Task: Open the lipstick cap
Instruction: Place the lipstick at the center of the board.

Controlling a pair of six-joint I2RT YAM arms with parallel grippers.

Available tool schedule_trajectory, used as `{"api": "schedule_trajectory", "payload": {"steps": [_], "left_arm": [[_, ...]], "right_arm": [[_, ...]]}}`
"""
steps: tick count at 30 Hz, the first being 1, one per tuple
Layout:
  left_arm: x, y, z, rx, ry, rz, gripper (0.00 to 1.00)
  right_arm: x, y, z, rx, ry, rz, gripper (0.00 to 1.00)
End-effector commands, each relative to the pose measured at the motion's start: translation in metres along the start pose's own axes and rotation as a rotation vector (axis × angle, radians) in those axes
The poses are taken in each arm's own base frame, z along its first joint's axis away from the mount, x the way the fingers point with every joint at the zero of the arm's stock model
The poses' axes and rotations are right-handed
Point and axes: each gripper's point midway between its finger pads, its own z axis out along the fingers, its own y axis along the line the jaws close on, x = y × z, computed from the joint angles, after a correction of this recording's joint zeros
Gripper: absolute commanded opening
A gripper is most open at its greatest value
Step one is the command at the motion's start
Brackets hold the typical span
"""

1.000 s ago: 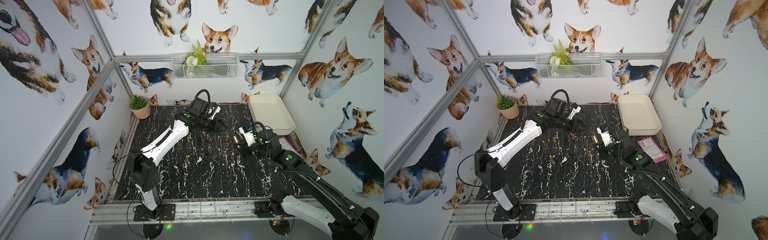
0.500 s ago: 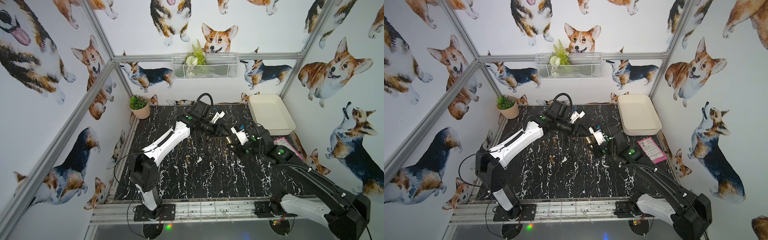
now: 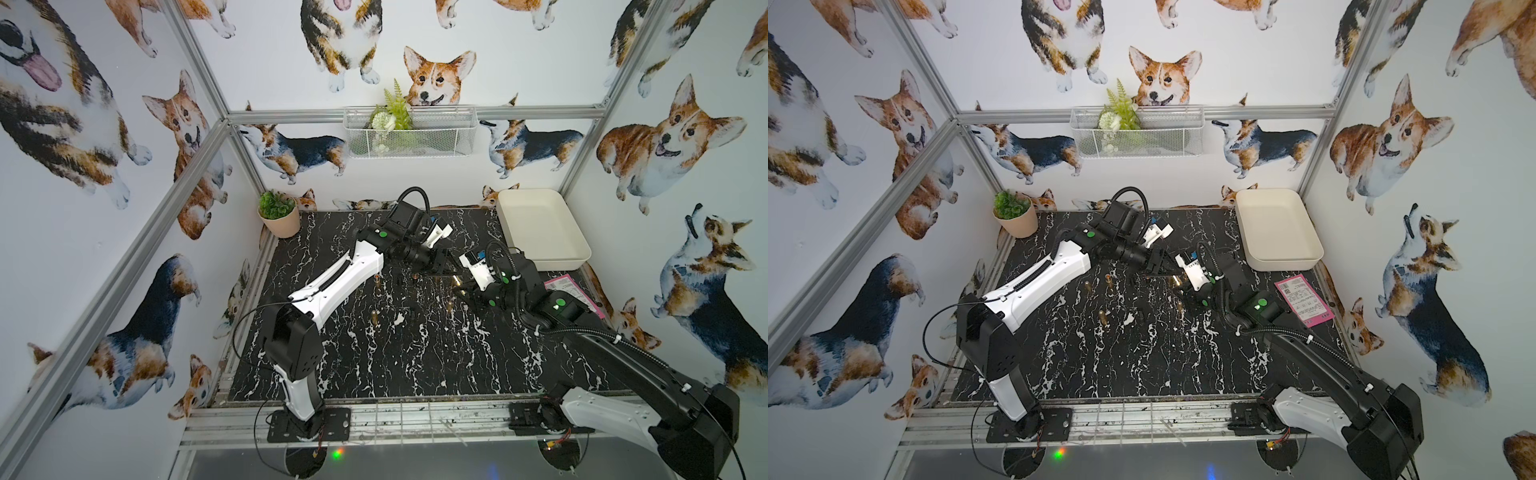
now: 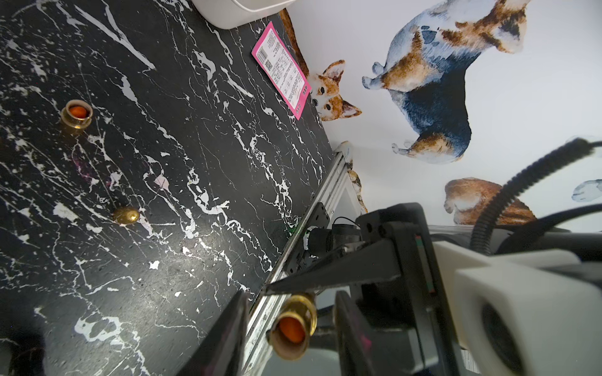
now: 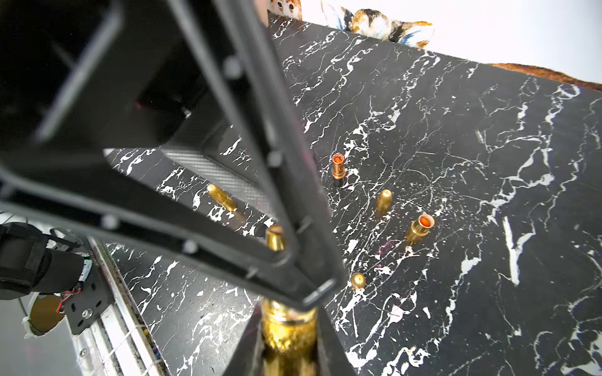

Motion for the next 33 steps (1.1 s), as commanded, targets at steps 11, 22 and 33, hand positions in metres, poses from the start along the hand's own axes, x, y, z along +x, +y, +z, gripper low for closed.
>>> {"api": "schedule_trajectory", "payload": {"steps": [11,22,33], "left_arm": [[0.0046,-0.0026,0.0044,0.012,0.030,0.012,0.38],[0.0061,-0.0023,0.0060,0.014,0.041,0.012,0.26],[0.0063,-0.0047,0.0072,0.024,0.047,0.015,0.20]], "right_arm": [[-0.0084,0.0019,0.0011,-0.007,-0.025,-0.018,0.11],[-0.0075,0.0017,0.0024,-0.008,-0.021,-0.018,0.11],[-0.0063,0.0002,0.0022,0.001,-0.013,-0.024,0.14]]}}
